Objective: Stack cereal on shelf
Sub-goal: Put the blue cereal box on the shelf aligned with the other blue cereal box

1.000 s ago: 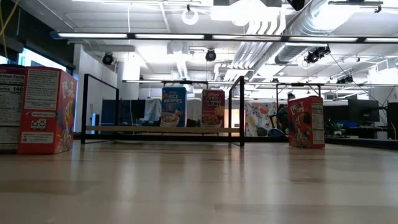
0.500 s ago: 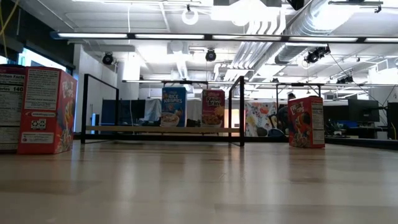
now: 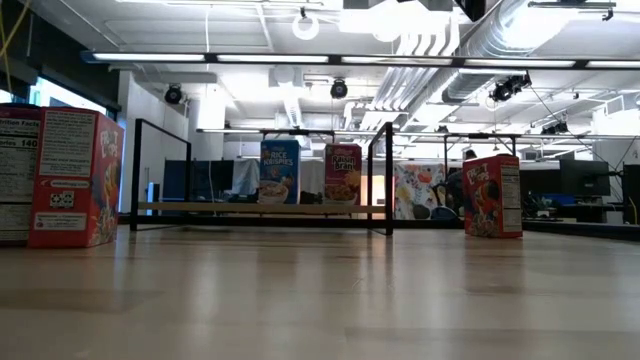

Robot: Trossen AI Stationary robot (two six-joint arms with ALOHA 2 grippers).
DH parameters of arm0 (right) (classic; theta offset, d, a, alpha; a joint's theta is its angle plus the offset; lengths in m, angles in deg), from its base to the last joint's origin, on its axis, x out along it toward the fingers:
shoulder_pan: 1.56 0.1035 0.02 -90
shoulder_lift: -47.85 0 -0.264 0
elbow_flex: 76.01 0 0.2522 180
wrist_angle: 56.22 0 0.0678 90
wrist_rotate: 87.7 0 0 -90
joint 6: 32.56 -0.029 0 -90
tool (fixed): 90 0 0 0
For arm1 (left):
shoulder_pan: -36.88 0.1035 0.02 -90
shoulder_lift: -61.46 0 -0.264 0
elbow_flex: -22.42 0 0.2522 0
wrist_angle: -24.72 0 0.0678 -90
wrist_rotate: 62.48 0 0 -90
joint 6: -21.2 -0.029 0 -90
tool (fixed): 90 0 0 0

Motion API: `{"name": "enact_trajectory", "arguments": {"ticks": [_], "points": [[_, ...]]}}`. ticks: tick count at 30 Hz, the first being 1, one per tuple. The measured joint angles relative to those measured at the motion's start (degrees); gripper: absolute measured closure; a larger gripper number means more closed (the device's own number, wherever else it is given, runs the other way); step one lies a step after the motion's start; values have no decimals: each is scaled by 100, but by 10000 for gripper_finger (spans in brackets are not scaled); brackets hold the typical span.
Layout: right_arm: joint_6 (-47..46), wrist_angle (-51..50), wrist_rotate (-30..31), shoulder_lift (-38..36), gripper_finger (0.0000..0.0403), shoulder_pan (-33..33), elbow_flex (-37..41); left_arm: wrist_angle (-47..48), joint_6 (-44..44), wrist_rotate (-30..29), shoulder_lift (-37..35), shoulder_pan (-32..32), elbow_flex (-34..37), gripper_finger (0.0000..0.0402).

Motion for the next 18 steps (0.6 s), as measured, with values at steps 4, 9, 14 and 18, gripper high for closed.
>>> {"name": "enact_trajectory", "arguments": {"ticks": [4, 9, 14, 18], "points": [[2, 0, -4, 0, 403, -21, 0, 52, 2, 11, 0, 6, -2, 149], [2, 1, -9, 0, 403, -33, 0, 38, -148, 272, -36, 60, -2, 214], [2, 0, -9, 0, 403, -33, 0, 39, -891, 461, -388, 227, -84, 270], [2, 0, 2, 0, 403, -33, 0, 44, -1281, 410, -857, 435, -90, 290]]}}
